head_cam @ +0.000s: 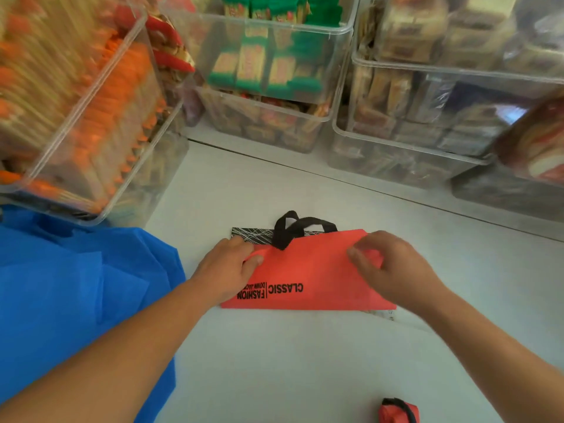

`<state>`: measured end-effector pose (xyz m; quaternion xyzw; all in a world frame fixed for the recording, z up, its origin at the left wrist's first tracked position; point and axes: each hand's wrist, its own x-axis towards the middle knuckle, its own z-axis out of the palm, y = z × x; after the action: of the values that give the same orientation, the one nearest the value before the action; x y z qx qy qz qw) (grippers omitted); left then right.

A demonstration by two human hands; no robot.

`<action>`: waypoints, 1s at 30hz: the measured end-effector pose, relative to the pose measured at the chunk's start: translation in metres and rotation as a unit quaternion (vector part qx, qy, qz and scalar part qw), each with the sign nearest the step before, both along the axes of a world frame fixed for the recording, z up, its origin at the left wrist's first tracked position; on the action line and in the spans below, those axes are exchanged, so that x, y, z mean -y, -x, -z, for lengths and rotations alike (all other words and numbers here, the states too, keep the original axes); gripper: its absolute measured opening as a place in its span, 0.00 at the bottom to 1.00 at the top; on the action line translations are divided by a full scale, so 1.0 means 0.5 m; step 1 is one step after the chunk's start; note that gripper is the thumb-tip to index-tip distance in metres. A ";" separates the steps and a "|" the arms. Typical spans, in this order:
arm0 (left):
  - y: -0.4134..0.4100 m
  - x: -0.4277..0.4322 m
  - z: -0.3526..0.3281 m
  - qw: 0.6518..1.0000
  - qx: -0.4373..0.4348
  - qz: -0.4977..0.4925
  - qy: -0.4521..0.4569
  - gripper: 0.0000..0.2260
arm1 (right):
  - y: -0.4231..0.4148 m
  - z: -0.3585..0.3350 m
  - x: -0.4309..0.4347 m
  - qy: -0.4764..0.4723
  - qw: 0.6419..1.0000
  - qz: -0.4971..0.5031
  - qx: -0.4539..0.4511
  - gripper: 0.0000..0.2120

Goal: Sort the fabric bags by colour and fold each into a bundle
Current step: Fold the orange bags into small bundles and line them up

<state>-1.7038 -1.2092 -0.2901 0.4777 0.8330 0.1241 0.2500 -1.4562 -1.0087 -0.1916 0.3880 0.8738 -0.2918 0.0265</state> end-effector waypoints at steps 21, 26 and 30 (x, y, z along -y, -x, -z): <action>-0.168 0.119 -0.095 0.987 0.087 -0.011 0.137 0.23 | -0.083 0.163 0.093 -0.150 0.984 -0.068 0.067 0.31; -0.232 0.160 -0.064 0.994 -0.001 0.016 0.107 0.16 | -0.080 0.196 0.184 -0.123 0.986 -0.028 0.109 0.30; -0.156 0.132 -0.055 0.989 0.006 0.111 -0.097 0.26 | -0.077 0.231 0.169 -0.120 0.989 -0.035 0.084 0.27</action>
<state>-1.6256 -1.2750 -0.2626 0.5889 0.7572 0.1783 0.2193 -1.4175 -1.0930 -0.3071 0.3806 0.9102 -0.1503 0.0635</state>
